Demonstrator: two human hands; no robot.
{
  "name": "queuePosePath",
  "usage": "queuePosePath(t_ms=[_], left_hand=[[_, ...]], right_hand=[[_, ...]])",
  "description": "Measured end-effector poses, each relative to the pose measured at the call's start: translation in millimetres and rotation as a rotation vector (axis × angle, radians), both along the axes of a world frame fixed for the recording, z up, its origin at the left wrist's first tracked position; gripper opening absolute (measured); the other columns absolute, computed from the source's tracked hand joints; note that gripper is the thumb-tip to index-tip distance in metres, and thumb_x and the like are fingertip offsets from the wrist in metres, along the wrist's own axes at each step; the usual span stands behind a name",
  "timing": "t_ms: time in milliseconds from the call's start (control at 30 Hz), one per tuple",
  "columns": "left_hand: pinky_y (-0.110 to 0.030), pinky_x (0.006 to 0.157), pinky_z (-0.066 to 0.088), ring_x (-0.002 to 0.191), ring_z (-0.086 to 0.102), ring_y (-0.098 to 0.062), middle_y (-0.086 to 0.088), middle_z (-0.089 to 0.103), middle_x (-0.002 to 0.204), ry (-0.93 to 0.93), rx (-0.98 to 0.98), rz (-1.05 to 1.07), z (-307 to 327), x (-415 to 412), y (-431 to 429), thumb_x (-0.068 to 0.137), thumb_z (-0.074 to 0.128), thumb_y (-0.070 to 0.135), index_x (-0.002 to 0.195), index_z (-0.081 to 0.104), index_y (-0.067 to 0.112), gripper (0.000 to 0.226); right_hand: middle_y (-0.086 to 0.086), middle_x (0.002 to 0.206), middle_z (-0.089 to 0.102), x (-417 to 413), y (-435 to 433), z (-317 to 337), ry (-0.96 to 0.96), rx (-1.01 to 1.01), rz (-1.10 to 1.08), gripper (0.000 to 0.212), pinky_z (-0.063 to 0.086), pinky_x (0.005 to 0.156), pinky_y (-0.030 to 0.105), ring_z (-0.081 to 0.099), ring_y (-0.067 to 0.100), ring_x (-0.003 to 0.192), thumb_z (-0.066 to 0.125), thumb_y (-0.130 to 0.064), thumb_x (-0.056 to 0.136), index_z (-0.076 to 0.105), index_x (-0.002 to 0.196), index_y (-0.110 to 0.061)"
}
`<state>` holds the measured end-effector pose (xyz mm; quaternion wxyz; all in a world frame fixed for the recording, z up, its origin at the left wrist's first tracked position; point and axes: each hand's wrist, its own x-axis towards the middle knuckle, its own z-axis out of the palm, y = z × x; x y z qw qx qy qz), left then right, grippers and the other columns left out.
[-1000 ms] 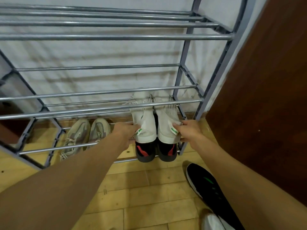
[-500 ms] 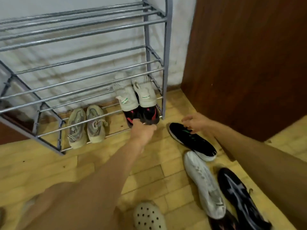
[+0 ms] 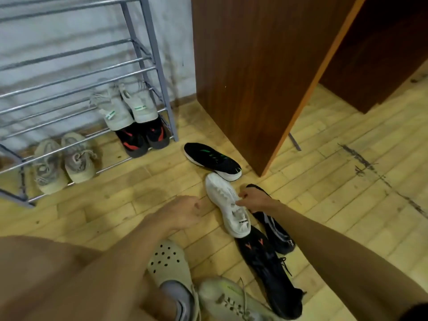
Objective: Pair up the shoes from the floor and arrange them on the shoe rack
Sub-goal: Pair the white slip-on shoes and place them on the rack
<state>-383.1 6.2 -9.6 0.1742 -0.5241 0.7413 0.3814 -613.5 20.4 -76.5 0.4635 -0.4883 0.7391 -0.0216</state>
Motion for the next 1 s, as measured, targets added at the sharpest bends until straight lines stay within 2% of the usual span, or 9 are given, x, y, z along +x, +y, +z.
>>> queuePosePath(t_ms=[133,233,333,467,567,733,833,933,1000], left_hand=[[-0.033,0.094,0.048,0.116,0.054,-0.020,-0.001,0.051,0.135,-0.113,0.084,-0.127,-21.1,1.5,10.7,0.086,0.055,0.033,0.136,0.047,0.023,0.052],[-0.035,0.091,0.050,0.111,0.055,-0.020,-0.003,0.053,0.130,-0.085,0.048,-0.177,-23.3,-5.4,4.0,0.086,0.053,0.033,0.134,0.049,0.025,0.048],[-0.038,0.094,0.049,0.112,0.054,-0.019,-0.001,0.051,0.131,-0.061,0.021,-0.205,-24.4,-10.7,-3.0,0.088,0.052,0.033,0.134,0.049,0.026,0.047],[-0.037,0.094,0.049,0.111,0.055,-0.018,0.000,0.050,0.133,-0.043,0.032,-0.214,-22.2,-12.4,-11.1,0.090,0.055,0.033,0.135,0.047,0.027,0.046],[-0.037,0.095,0.049,0.112,0.056,-0.017,0.001,0.050,0.133,-0.043,0.032,-0.208,-18.6,-8.7,-17.7,0.090,0.057,0.027,0.136,0.046,0.028,0.047],[-0.035,0.092,0.050,0.109,0.055,-0.017,0.000,0.053,0.128,-0.089,0.044,-0.184,-9.6,-1.2,-16.2,0.087,0.059,0.025,0.135,0.047,0.024,0.050],[-0.033,0.091,0.050,0.104,0.055,-0.015,0.002,0.055,0.122,-0.042,0.041,-0.055,1.9,1.4,-9.6,0.086,0.057,0.026,0.129,0.053,0.021,0.044],[-0.036,0.088,0.050,0.091,0.055,-0.014,-0.001,0.059,0.103,0.099,0.037,0.103,19.4,7.0,-3.8,0.086,0.058,0.027,0.101,0.061,0.016,0.018],[-0.036,0.084,0.051,0.093,0.062,-0.020,-0.005,0.065,0.105,0.198,0.003,0.254,39.4,14.9,1.0,0.088,0.059,0.031,0.101,0.063,0.011,0.024]], right_hand=[[0.001,0.090,0.048,-0.9,20.3,-39.8,0.063,0.092,-0.069,0.029,0.032,0.055,0.021,0.044,0.012,0.075,0.061,-0.038,0.087,0.048,0.095,-0.013],[0.011,0.110,0.052,6.6,26.1,-60.8,0.041,0.136,-0.194,0.057,0.039,0.075,0.029,0.050,0.021,0.095,0.063,-0.034,0.086,0.046,0.129,-0.002],[0.015,0.130,0.053,11.6,27.0,-81.8,0.011,0.198,-0.219,0.074,0.046,0.081,0.033,0.057,0.030,0.116,0.063,-0.037,0.085,0.034,0.142,0.000],[0.008,0.073,0.050,5.3,16.4,-96.8,0.001,0.246,-0.313,0.037,0.043,0.047,0.026,0.051,0.020,0.061,0.065,-0.022,0.075,0.042,0.100,-0.008],[0.010,0.059,0.043,0.8,6.3,-80.3,-0.066,0.264,-0.346,0.017,0.046,0.053,0.029,0.045,0.022,0.050,0.065,-0.008,0.076,0.048,0.074,-0.005],[0.018,0.082,0.065,-1.8,0.6,-46.5,-0.238,0.288,-0.366,0.023,0.059,0.054,0.032,0.066,0.026,0.065,0.068,-0.002,0.078,0.064,0.096,0.012],[0.016,0.081,0.068,4.5,1.1,-12.4,-0.271,0.270,-0.252,0.026,0.061,0.064,0.036,0.069,0.027,0.072,0.072,-0.003,0.077,0.065,0.098,0.010],[0.011,0.094,0.069,17.3,-3.1,28.4,-0.327,0.165,-0.125,0.034,0.060,0.077,0.041,0.068,0.027,0.086,0.074,-0.002,0.074,0.063,0.106,0.000],[0.007,0.104,0.067,33.2,-9.0,59.1,-0.396,0.080,-0.077,0.040,0.059,0.082,0.042,0.067,0.026,0.096,0.074,-0.002,0.074,0.060,0.111,-0.009]])
